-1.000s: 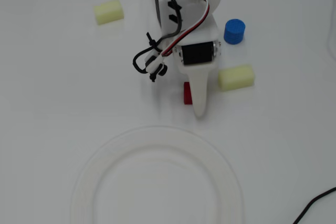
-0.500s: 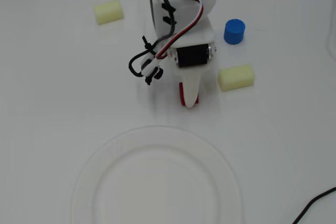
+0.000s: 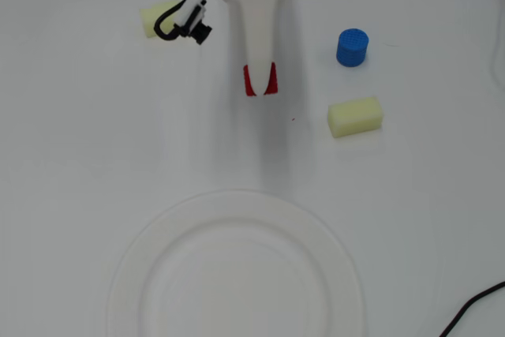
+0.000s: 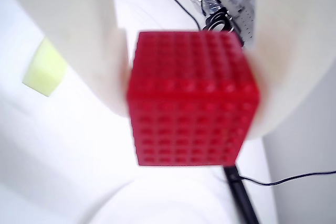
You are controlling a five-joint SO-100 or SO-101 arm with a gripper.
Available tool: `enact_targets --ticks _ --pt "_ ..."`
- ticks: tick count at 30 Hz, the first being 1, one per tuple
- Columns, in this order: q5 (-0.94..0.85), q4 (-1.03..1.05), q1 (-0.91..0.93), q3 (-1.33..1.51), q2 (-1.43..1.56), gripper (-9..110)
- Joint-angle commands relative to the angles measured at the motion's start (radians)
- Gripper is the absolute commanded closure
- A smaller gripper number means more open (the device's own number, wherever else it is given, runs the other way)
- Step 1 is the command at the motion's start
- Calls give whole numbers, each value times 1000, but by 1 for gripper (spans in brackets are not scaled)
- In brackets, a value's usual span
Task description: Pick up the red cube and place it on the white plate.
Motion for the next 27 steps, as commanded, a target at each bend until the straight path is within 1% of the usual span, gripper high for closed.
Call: enact_targets --ticks 1,5,11,17,22,27 --pt "-78 -247 -5 218 239 102" --pt "-84 -377 28 273 181 102" --pt "-57 -566 75 130 -166 102" --pt "-9 -621 81 -97 -514 102" --pt "-5 -667 81 -244 -756 102" --pt "29 -666 91 -353 -877 102"
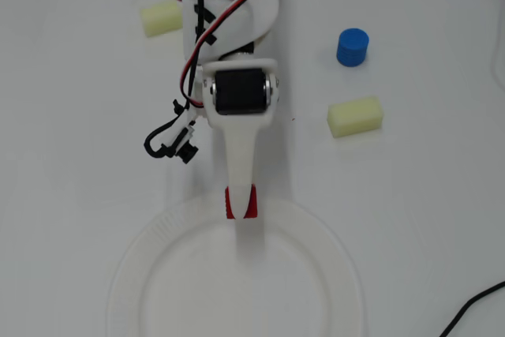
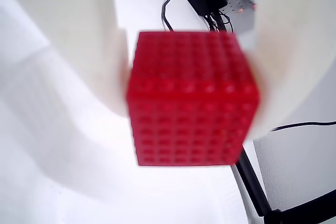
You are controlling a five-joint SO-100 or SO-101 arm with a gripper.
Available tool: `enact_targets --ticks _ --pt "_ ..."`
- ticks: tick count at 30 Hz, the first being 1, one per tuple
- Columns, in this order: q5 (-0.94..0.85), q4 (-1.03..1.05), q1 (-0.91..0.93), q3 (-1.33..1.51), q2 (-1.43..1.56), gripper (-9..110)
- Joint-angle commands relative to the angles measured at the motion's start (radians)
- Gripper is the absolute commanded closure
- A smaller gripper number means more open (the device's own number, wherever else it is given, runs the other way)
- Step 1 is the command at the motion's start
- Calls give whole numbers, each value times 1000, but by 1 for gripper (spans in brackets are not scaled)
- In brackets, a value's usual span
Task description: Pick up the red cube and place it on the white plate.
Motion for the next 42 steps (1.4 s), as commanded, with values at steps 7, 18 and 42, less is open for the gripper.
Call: enact_targets --ticks 7,18,42 --pt "-6 8 20 -89 -29 99" --pt "0 225 29 -103 64 79" --pt "-18 1141 34 469 1476 66"
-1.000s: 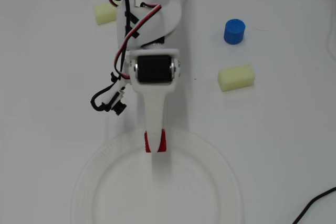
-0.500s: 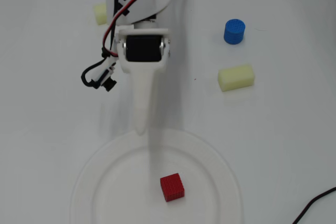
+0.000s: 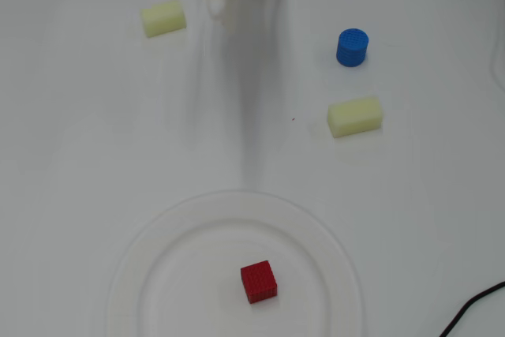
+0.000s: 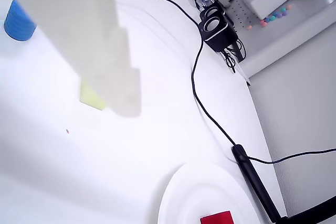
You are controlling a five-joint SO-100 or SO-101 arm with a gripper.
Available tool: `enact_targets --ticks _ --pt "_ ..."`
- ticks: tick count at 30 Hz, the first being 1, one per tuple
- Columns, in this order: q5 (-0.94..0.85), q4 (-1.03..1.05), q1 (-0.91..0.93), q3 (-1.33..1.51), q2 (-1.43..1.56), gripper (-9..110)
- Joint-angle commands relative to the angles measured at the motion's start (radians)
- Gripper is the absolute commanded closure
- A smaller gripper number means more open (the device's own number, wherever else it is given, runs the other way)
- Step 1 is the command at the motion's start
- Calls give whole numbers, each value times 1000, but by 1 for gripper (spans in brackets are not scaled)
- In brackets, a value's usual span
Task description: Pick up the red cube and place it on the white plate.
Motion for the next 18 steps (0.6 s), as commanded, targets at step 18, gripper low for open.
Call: enact_targets --ticks 18 --pt "138 115 -26 650 557 85"
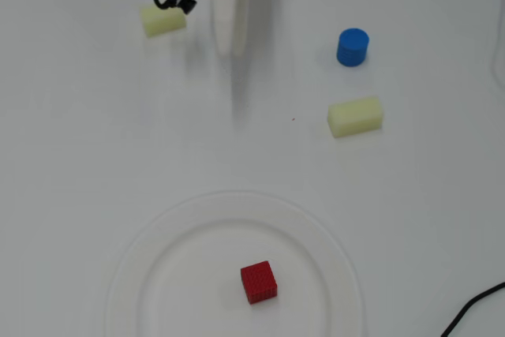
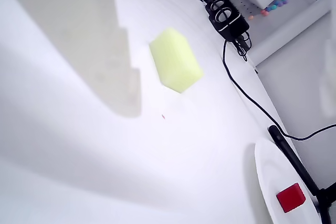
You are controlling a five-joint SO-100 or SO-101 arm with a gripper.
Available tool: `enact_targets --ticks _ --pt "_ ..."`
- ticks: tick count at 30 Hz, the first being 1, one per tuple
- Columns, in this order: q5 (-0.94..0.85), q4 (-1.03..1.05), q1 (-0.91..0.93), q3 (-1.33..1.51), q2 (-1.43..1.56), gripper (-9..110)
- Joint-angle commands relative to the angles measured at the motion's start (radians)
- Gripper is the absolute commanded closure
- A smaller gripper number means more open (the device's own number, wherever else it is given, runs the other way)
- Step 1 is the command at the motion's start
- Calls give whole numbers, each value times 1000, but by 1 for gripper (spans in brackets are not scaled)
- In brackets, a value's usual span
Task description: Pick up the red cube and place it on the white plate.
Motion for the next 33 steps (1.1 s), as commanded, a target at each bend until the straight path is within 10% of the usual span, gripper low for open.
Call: enact_targets --ticks 1,33 --pt "18 12 -20 37 8 90" --pt "-40 34 -17 80 8 102"
